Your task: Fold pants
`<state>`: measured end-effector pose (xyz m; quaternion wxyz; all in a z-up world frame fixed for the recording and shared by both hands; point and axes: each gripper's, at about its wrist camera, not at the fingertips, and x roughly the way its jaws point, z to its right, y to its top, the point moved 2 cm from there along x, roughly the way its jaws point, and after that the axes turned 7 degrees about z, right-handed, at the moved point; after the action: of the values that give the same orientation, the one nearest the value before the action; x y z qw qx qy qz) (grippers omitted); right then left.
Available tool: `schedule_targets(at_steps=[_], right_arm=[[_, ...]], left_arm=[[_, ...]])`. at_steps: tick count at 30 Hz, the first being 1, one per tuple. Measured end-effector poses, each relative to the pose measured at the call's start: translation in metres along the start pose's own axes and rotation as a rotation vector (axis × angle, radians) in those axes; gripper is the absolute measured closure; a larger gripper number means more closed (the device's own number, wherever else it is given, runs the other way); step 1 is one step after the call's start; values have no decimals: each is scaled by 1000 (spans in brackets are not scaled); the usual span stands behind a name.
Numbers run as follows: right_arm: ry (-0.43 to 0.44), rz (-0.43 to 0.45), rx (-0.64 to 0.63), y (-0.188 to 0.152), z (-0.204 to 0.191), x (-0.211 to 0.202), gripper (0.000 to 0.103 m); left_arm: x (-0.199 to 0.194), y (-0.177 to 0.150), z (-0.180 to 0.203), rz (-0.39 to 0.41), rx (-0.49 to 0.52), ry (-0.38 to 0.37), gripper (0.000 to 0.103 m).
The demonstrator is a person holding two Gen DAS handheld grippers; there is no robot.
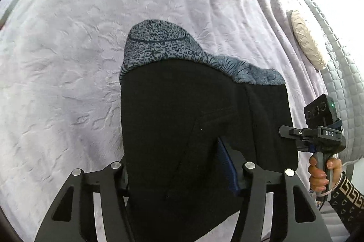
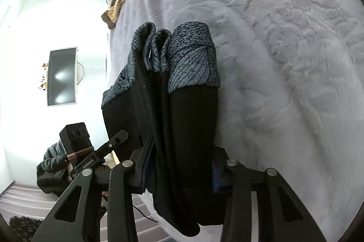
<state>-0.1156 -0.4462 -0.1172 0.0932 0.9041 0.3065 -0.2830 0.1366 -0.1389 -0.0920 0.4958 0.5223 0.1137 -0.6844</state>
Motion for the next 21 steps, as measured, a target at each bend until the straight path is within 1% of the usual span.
schedule_targets(at_steps=[5, 8, 10, 11, 13, 16, 17, 18, 19, 20, 21], right_arm=[[42, -18, 22, -29, -19, -5, 60], [74, -18, 44, -54, -30, -4, 60], [88, -19, 55, -68, -37, 0, 60], [92, -21, 58, -77, -38, 2, 60], [83, -24, 51, -93, -40, 6, 60], [64, -25, 50, -117, -39, 18, 61], [55, -29, 45, -121, -38, 20, 61], [35, -33, 41, -127, -36, 25, 61], [11, -40, 37, -131, -33, 30, 60], [-25, -47, 32, -135, -29, 36, 60], [-65, -51, 23, -137, -26, 39, 59]], left_arm=[[-37, -17, -8, 6, -20, -5, 43], [-57, -35, -16, 8, -2, 23, 43], [-60, -40, -15, 2, 1, 42, 43], [-64, -49, -20, -7, -3, 49, 43], [-66, -54, -28, -22, -19, 55, 43], [-62, -72, -39, -56, -38, 83, 43], [-56, -79, -46, -68, -41, 103, 42], [-49, -80, -45, -78, -46, 122, 42], [-47, -87, -53, -92, -50, 143, 35], [-42, -92, -58, -92, -52, 177, 31], [-41, -95, -61, -86, -47, 205, 25]])
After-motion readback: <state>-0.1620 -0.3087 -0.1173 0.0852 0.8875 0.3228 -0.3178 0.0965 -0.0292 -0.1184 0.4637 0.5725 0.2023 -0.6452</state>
